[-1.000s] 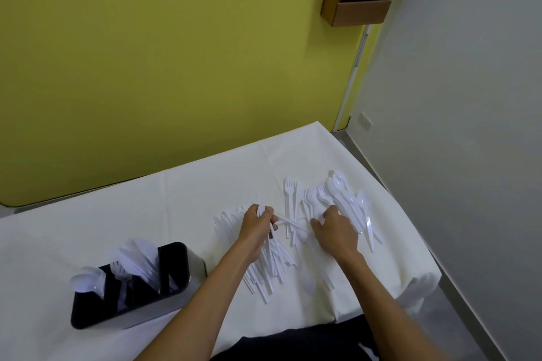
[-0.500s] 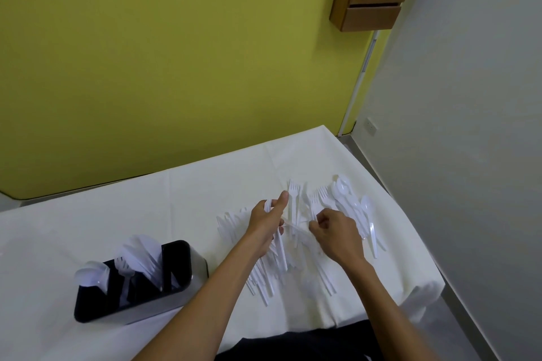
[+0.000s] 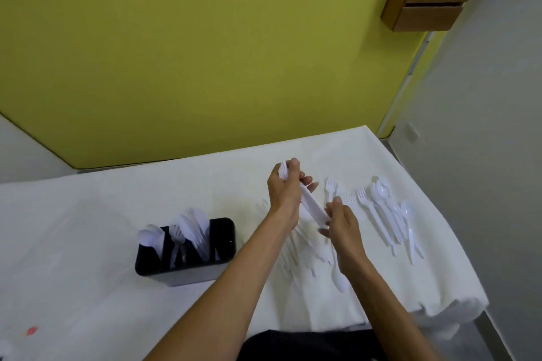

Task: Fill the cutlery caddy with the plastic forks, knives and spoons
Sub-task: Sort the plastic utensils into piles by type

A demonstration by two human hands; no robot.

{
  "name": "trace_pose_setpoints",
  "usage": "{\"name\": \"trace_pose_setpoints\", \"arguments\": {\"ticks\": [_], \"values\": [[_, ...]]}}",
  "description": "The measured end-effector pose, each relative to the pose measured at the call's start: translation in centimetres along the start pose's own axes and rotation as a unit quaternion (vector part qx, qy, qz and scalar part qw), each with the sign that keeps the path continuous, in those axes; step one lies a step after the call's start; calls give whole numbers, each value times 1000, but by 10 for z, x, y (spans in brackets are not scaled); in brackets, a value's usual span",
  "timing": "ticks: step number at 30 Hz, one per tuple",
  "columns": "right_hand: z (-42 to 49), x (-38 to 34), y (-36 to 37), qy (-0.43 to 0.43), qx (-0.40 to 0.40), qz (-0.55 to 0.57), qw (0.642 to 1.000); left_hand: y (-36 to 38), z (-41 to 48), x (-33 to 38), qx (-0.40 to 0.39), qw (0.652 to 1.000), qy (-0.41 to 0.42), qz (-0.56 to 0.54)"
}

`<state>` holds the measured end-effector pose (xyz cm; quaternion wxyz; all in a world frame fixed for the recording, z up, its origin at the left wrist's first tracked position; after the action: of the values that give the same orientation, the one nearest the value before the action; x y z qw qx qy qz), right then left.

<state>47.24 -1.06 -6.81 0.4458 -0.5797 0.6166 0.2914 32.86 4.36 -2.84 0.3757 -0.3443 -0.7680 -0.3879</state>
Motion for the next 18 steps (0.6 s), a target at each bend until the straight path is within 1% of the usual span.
{"name": "trace_pose_setpoints", "arguments": {"ticks": [1,3,5,8,9,10,12,13,14,16,18], "values": [[-3,-2,17,32,-33,71,996,-2,-6,6,4,1000,8,-3],[-15,-18,49,76,-89,190,975,-12,-15,22,11,999,30,4],[-29,-36,73,92,-117,245,958,-27,-23,47,12,997,77,14],[-48,-50,110,84,-164,269,946,-66,-33,90,25,990,135,5],[-53,-53,122,69,-175,249,950,-80,-38,103,34,988,152,2],[-58,-54,132,41,-176,191,965,-97,-42,116,46,985,167,1],[-71,-60,148,-41,-160,67,984,-129,-50,139,71,978,196,13],[-80,-63,158,-84,-150,24,985,-149,-54,151,86,974,210,22],[-87,-65,164,-131,-137,-20,982,-166,-57,160,96,970,221,32],[-103,-68,176,-215,-128,-102,963,-195,-61,168,109,965,236,48],[-114,-64,188,-268,-128,-160,941,-216,-65,166,121,962,238,64]]}}
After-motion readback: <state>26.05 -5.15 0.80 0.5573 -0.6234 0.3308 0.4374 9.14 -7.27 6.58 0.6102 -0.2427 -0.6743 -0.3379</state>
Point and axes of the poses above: each hand's wrist, its own z-axis towards the middle knuckle, its own y-axis out of the palm, x = y × z, the point moved 8 cm from there along z, towards the middle knuckle
